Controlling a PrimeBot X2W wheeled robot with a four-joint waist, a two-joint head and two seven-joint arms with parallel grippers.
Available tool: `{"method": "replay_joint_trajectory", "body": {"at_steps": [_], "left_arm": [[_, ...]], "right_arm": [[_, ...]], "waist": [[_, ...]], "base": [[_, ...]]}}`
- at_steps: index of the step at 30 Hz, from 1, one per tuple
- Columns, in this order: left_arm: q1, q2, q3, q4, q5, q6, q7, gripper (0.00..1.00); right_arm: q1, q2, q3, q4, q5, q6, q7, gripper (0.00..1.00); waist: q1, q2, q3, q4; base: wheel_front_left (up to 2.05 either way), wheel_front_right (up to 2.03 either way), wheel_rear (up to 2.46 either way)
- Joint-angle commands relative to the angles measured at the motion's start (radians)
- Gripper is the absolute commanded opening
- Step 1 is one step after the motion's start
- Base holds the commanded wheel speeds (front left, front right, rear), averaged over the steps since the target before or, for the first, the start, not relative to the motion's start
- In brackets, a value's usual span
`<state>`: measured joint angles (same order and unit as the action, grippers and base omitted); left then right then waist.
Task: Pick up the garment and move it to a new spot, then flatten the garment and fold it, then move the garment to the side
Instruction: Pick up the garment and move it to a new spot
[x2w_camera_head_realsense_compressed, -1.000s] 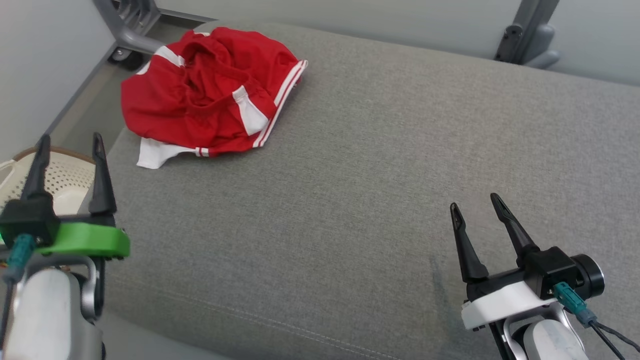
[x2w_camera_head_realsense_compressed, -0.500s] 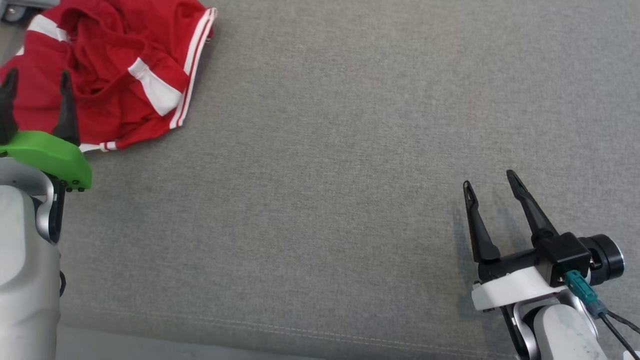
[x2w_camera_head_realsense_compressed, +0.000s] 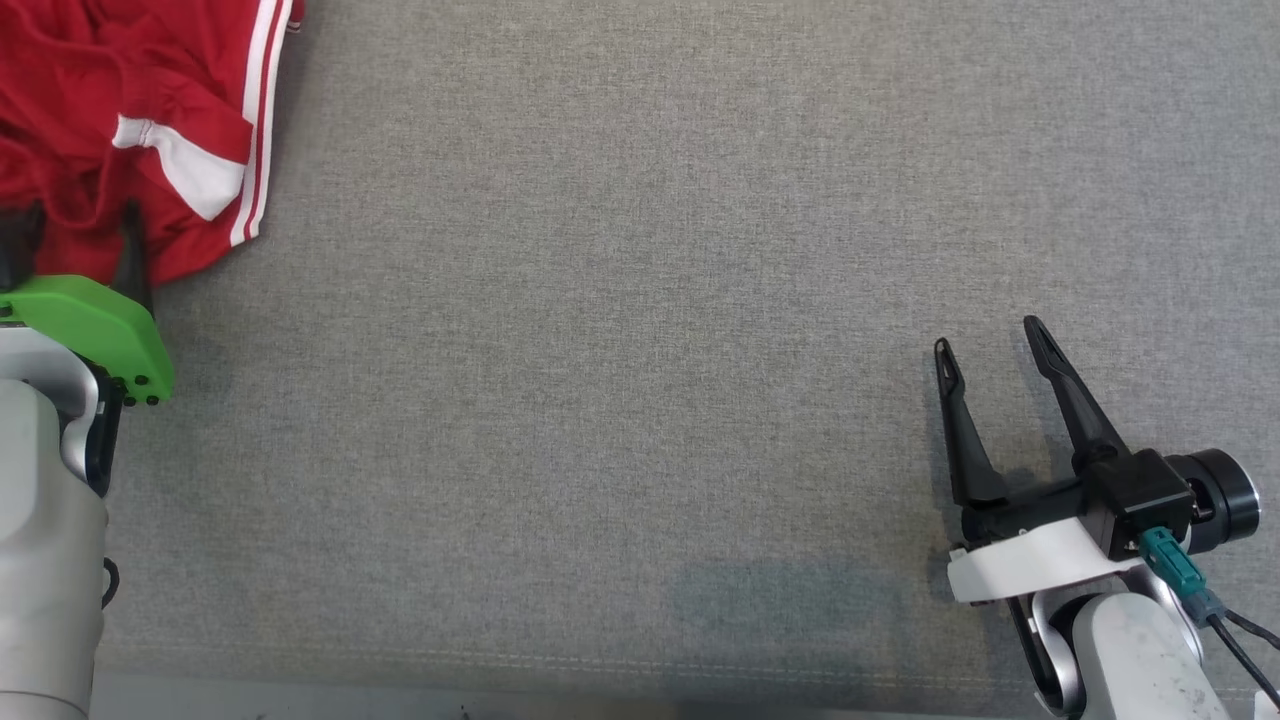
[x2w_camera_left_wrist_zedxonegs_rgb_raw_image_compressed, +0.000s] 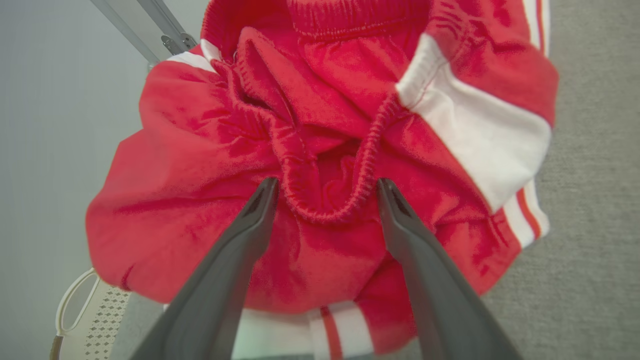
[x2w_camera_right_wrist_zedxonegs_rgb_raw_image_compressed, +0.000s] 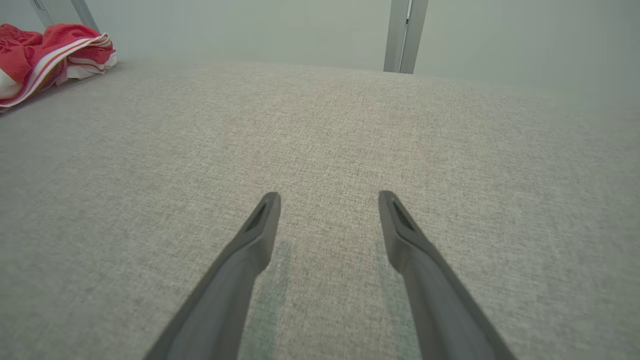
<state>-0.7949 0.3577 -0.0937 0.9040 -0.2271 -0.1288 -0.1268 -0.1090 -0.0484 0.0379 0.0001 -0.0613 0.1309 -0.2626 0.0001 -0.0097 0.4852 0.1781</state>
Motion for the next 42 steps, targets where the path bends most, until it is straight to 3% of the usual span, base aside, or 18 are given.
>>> {"method": "replay_joint_trajectory", "body": {"at_steps": [1, 2, 3, 4, 14, 22, 42], "left_arm": [[-0.016, 0.009, 0.000, 0.005, -0.003, -0.001, 0.002, 1.00], [-0.021, 0.010, -0.006, 0.013, -0.006, -0.001, 0.006, 0.80], [-0.031, 0.018, -0.018, 0.024, -0.015, -0.001, 0.014, 0.15], [-0.036, 0.024, -0.027, 0.028, -0.019, -0.001, 0.019, 0.00], [-0.086, 0.093, -0.125, -0.014, -0.058, -0.001, 0.045, 0.00], [-0.163, 0.169, -0.192, -0.133, -0.029, -0.001, 0.072, 0.00], [-0.228, 0.226, -0.449, -0.664, -0.100, -0.001, 0.247, 0.00]], "right_arm": [[-0.013, -0.004, 0.000, -0.001, 0.000, 0.000, -0.003, 1.00], [-0.015, -0.004, 0.001, 0.000, 0.001, 0.000, -0.003, 1.00], [-0.015, -0.004, 0.002, 0.003, 0.005, 0.000, -0.003, 1.00], [-0.015, -0.004, 0.003, 0.004, 0.008, 0.000, -0.003, 1.00], [-0.022, -0.004, 0.020, 0.025, 0.047, 0.000, -0.003, 1.00], [-0.023, -0.004, 0.033, 0.044, 0.104, 0.000, -0.003, 1.00], [0.031, -0.003, 0.013, 0.076, 0.196, 0.000, -0.003, 1.00]], "waist": [[-0.0001, 0.0097, 0.001, -0.001], [-0.0001, 0.0097, 0.001, -0.001], [-0.0001, 0.0097, -0.002, -0.001], [-0.0001, 0.0097, -0.004, -0.001], [-0.0001, 0.0097, -0.063, -0.006], [-0.0001, 0.0097, -0.154, -0.042], [-0.0001, 0.0097, -0.334, -0.175]], "base": [[0.00, 0.00, 0.00], [0.00, 0.00, 0.00], [0.00, 0.00, 0.00], [0.00, 0.00, 0.00], [0.00, 0.00, 0.00], [0.00, 0.00, 0.00], [0.00, 0.00, 0.00]]}}
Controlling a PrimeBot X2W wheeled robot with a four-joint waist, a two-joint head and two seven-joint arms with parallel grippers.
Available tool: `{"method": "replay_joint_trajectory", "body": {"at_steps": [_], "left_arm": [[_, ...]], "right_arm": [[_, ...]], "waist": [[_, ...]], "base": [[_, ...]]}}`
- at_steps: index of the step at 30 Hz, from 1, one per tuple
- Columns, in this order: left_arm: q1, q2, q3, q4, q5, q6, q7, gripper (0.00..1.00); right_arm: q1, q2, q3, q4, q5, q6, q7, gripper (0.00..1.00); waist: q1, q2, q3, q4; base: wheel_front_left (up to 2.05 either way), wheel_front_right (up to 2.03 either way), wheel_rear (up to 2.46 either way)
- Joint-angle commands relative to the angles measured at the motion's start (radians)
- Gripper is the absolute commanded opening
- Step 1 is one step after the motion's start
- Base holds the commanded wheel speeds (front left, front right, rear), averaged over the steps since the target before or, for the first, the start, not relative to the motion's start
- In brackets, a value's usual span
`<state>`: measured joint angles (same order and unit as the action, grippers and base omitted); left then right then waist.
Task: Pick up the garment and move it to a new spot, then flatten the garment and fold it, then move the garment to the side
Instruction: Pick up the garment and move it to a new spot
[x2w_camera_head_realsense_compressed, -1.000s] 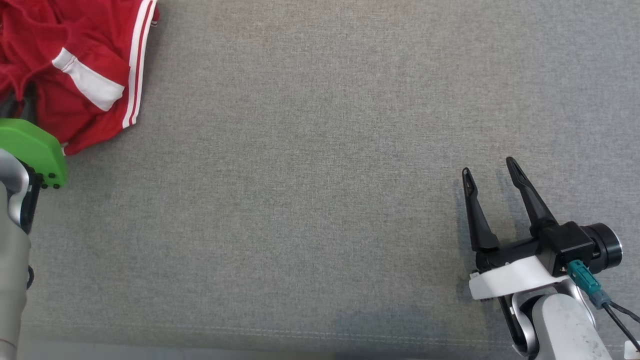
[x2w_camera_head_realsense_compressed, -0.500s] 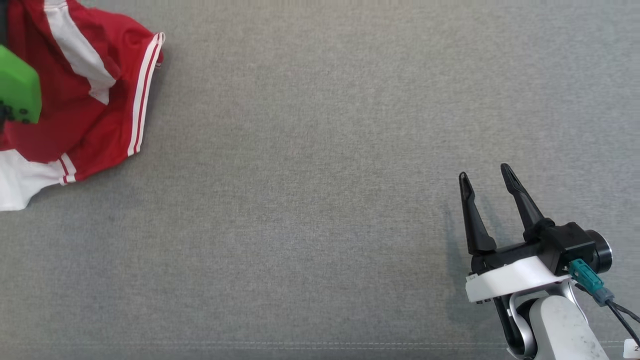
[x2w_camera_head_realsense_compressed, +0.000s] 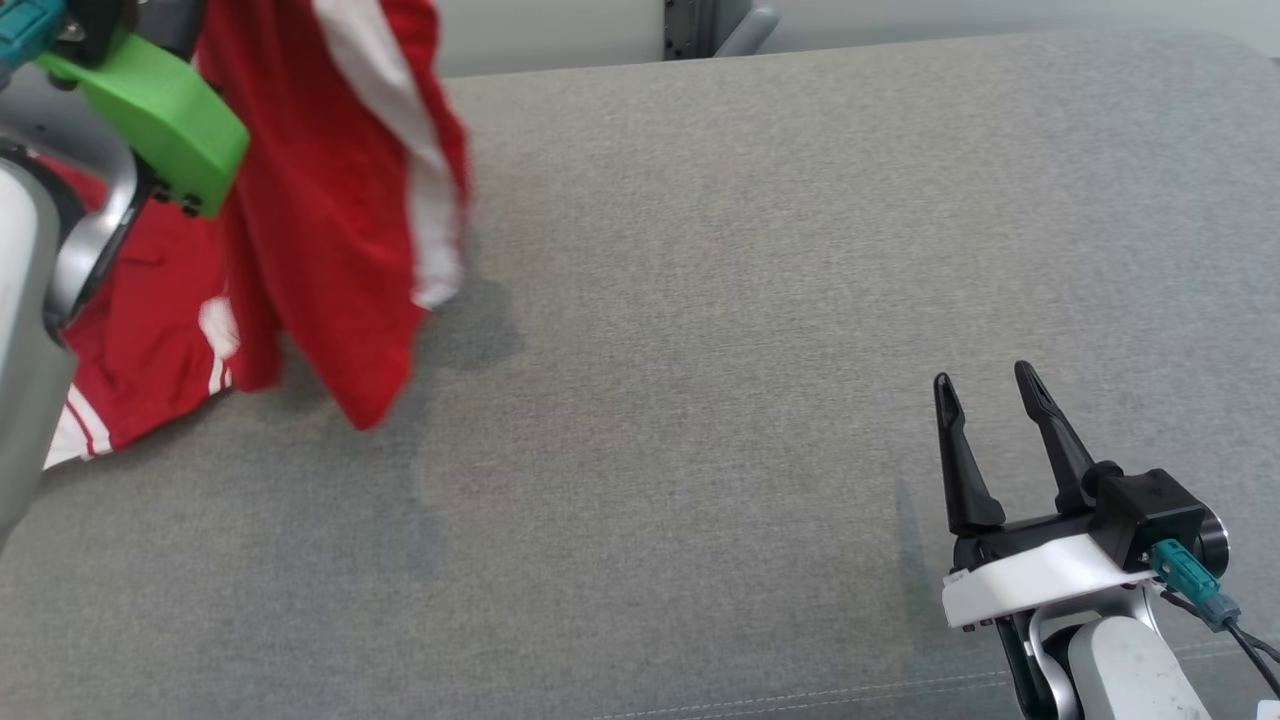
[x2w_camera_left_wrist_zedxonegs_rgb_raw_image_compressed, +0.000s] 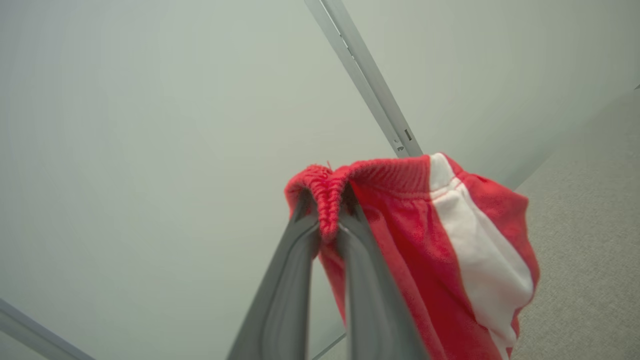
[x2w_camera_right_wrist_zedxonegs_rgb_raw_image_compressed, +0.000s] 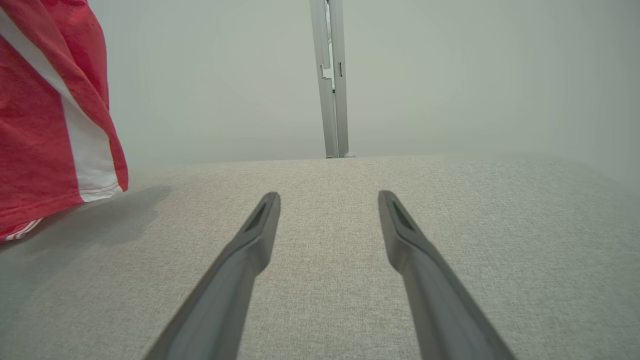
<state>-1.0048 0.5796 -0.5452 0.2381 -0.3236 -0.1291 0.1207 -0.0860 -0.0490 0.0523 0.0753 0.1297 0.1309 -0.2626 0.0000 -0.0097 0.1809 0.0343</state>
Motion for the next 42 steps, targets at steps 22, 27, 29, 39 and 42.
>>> {"method": "replay_joint_trajectory", "body": {"at_steps": [22, 27, 29, 39, 42], "left_arm": [[0.236, -0.338, -0.024, 0.245, -0.179, 0.153, -0.198, 0.00], [0.312, -0.357, -0.002, 0.440, -0.189, 0.209, -0.292, 0.00], [0.329, -0.370, 0.021, 0.500, -0.214, 0.217, -0.321, 0.00], [0.393, -0.412, 0.122, 0.642, -0.284, 0.206, -0.387, 0.51], [0.410, -0.418, 0.152, 0.617, -0.274, 0.199, -0.386, 1.00]], "right_arm": [[-0.022, -0.003, 0.022, 0.005, 0.041, 0.000, -0.003, 1.00], [-0.021, -0.003, 0.023, 0.007, 0.030, 0.000, -0.003, 1.00], [-0.018, -0.003, 0.021, 0.008, 0.025, 0.000, -0.003, 1.00], [-0.001, -0.003, 0.019, 0.016, 0.006, 0.000, -0.003, 1.00], [0.002, -0.003, 0.016, 0.018, 0.004, 0.000, -0.003, 1.00]], "waist": [[0.0000, 0.0097, 0.035, -0.117], [0.0000, 0.0097, 0.044, -0.116], [0.0000, 0.0097, 0.044, -0.114], [0.0000, 0.0097, 0.021, -0.099], [0.0000, 0.0097, 0.012, -0.093]], "base": [[0.00, 0.00, 0.00], [0.00, 0.00, 0.00], [0.00, 0.00, 0.00], [0.00, 0.00, 0.00], [0.00, 0.00, 0.00]]}}
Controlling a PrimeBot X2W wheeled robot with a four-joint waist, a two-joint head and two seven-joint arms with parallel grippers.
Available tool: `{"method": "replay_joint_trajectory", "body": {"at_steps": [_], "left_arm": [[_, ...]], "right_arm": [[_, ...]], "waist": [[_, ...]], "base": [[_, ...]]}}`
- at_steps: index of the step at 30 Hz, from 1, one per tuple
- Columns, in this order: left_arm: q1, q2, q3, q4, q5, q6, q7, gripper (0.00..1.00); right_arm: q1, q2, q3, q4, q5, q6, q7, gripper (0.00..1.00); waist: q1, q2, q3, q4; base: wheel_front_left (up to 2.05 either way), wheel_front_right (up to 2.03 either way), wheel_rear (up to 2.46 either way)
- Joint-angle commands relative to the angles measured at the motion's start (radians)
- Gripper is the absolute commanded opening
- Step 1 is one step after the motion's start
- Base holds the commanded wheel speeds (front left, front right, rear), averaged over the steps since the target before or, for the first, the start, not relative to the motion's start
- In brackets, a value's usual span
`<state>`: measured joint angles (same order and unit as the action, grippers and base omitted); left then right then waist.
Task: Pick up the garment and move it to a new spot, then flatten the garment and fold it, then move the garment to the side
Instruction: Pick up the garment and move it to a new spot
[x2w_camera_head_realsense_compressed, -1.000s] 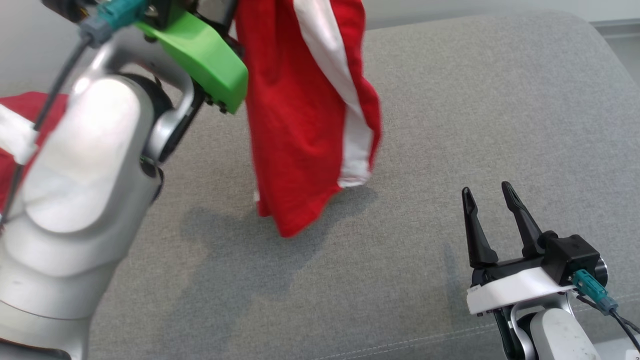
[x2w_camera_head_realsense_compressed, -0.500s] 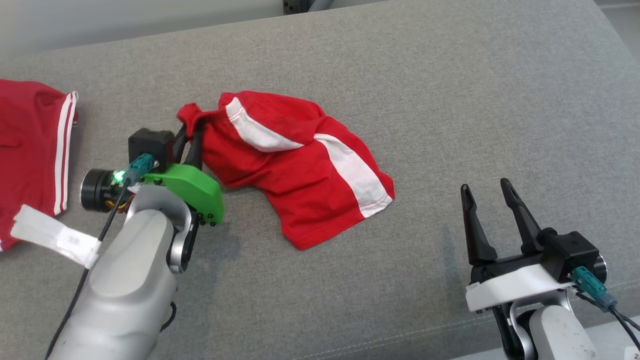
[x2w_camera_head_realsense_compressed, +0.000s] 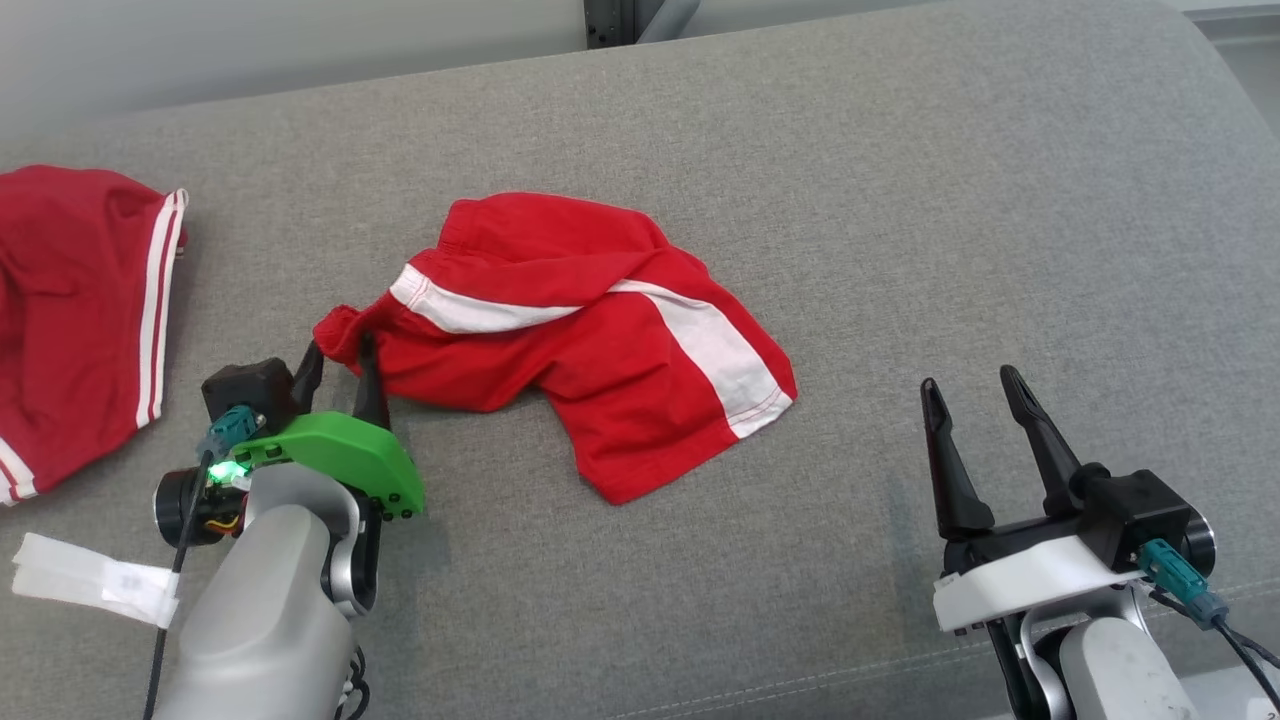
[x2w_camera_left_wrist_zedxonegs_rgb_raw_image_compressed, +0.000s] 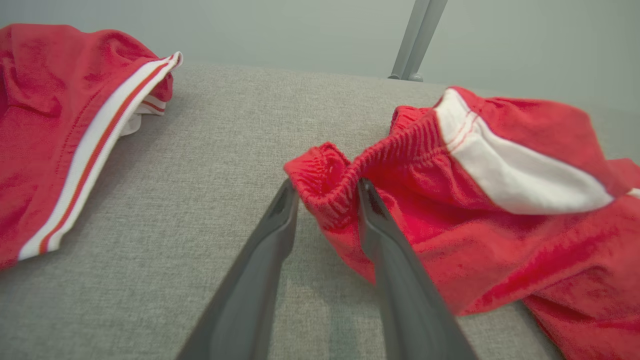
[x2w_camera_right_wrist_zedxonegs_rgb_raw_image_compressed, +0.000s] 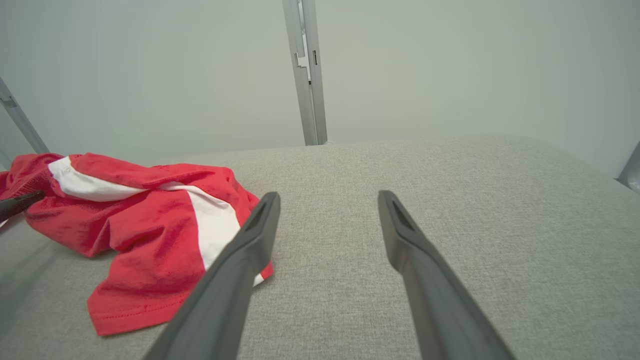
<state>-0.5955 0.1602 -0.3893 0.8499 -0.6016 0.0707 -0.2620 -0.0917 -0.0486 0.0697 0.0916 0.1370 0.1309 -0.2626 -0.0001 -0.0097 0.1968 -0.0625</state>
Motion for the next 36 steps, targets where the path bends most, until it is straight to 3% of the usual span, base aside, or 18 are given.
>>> {"method": "replay_joint_trajectory", "body": {"at_steps": [1, 22, 36], "left_arm": [[0.035, -0.006, 0.018, -0.022, 0.022, -0.004, -0.003, 1.00], [0.416, -0.066, 0.223, -0.432, 0.276, -0.029, -0.003, 1.00], [0.618, -0.100, 0.302, -0.642, 0.361, -0.057, -0.003, 1.00]], "right_arm": [[0.010, -0.003, -0.006, 0.004, -0.006, 0.000, -0.003, 1.00], [0.068, -0.003, -0.038, -0.006, -0.041, 0.000, -0.003, 1.00], [0.118, -0.003, -0.070, -0.067, -0.043, 0.000, -0.003, 1.00]], "waist": [[0.0001, 0.0097, -0.014, 0.011], [0.0001, 0.0097, -0.168, 0.047], [0.0001, 0.0097, -0.197, 0.072]], "base": [[0.00, 0.00, 0.00], [0.00, 0.00, 0.00], [0.00, 0.00, 0.00]]}}
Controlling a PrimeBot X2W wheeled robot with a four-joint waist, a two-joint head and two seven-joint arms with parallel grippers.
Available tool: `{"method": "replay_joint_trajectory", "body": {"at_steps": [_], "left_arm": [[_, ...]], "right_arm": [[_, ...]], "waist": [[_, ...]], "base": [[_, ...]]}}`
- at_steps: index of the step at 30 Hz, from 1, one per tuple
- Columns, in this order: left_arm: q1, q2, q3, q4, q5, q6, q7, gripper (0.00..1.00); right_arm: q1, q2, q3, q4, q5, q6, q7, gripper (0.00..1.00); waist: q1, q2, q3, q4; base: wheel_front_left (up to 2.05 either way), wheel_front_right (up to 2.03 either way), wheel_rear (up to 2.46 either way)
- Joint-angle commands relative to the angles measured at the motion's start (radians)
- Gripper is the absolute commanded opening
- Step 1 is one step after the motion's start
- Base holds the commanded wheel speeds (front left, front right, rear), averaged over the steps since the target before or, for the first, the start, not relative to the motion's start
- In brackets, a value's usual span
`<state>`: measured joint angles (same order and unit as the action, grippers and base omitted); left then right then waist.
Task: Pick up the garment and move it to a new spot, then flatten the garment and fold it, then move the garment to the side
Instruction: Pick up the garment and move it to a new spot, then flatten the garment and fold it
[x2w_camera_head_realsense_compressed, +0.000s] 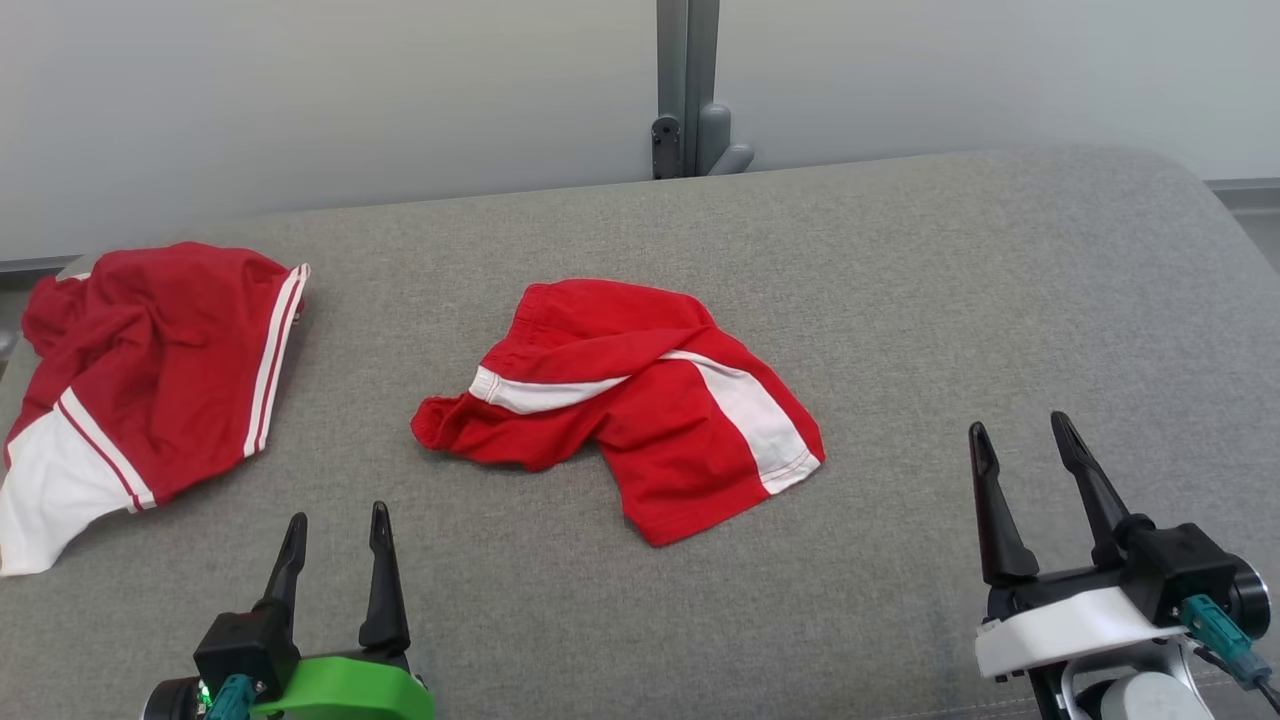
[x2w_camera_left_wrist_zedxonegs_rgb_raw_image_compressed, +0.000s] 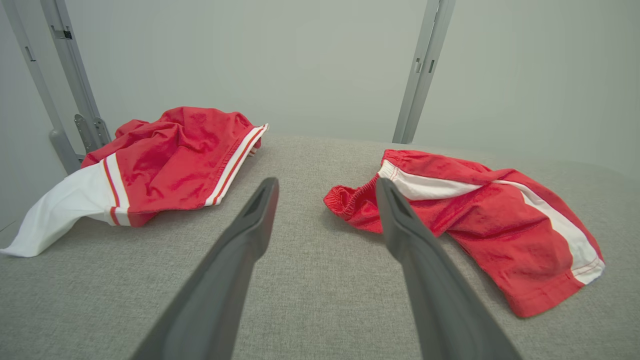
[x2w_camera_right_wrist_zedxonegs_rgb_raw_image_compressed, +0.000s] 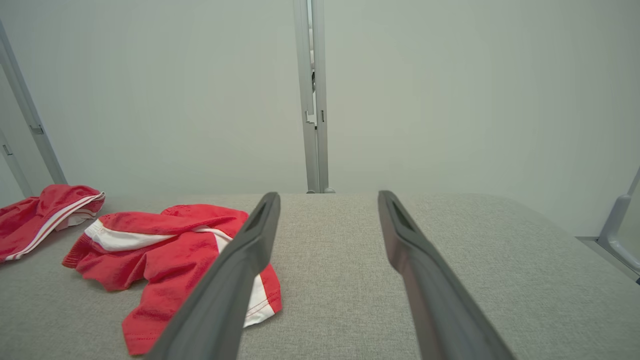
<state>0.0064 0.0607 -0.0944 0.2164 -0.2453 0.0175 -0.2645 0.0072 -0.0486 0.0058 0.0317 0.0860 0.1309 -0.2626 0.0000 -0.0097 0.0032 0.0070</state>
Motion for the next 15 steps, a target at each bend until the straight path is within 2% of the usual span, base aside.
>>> {"method": "replay_joint_trajectory", "body": {"at_steps": [1, 15], "left_arm": [[0.024, -0.002, 0.009, -0.015, 0.007, -0.007, 0.000, 1.00], [0.048, -0.010, 0.022, -0.036, 0.015, -0.012, 0.000, 1.00]], "right_arm": [[0.025, -0.003, -0.009, -0.012, 0.013, 0.000, -0.003, 1.00], [0.046, -0.003, -0.005, -0.012, 0.050, 0.000, -0.003, 1.00]], "waist": [[0.0000, 0.0097, -0.005, 0.004], [0.0000, 0.0097, -0.011, 0.011]], "base": [[0.00, 0.00, 0.00], [0.00, 0.00, 0.00]]}}
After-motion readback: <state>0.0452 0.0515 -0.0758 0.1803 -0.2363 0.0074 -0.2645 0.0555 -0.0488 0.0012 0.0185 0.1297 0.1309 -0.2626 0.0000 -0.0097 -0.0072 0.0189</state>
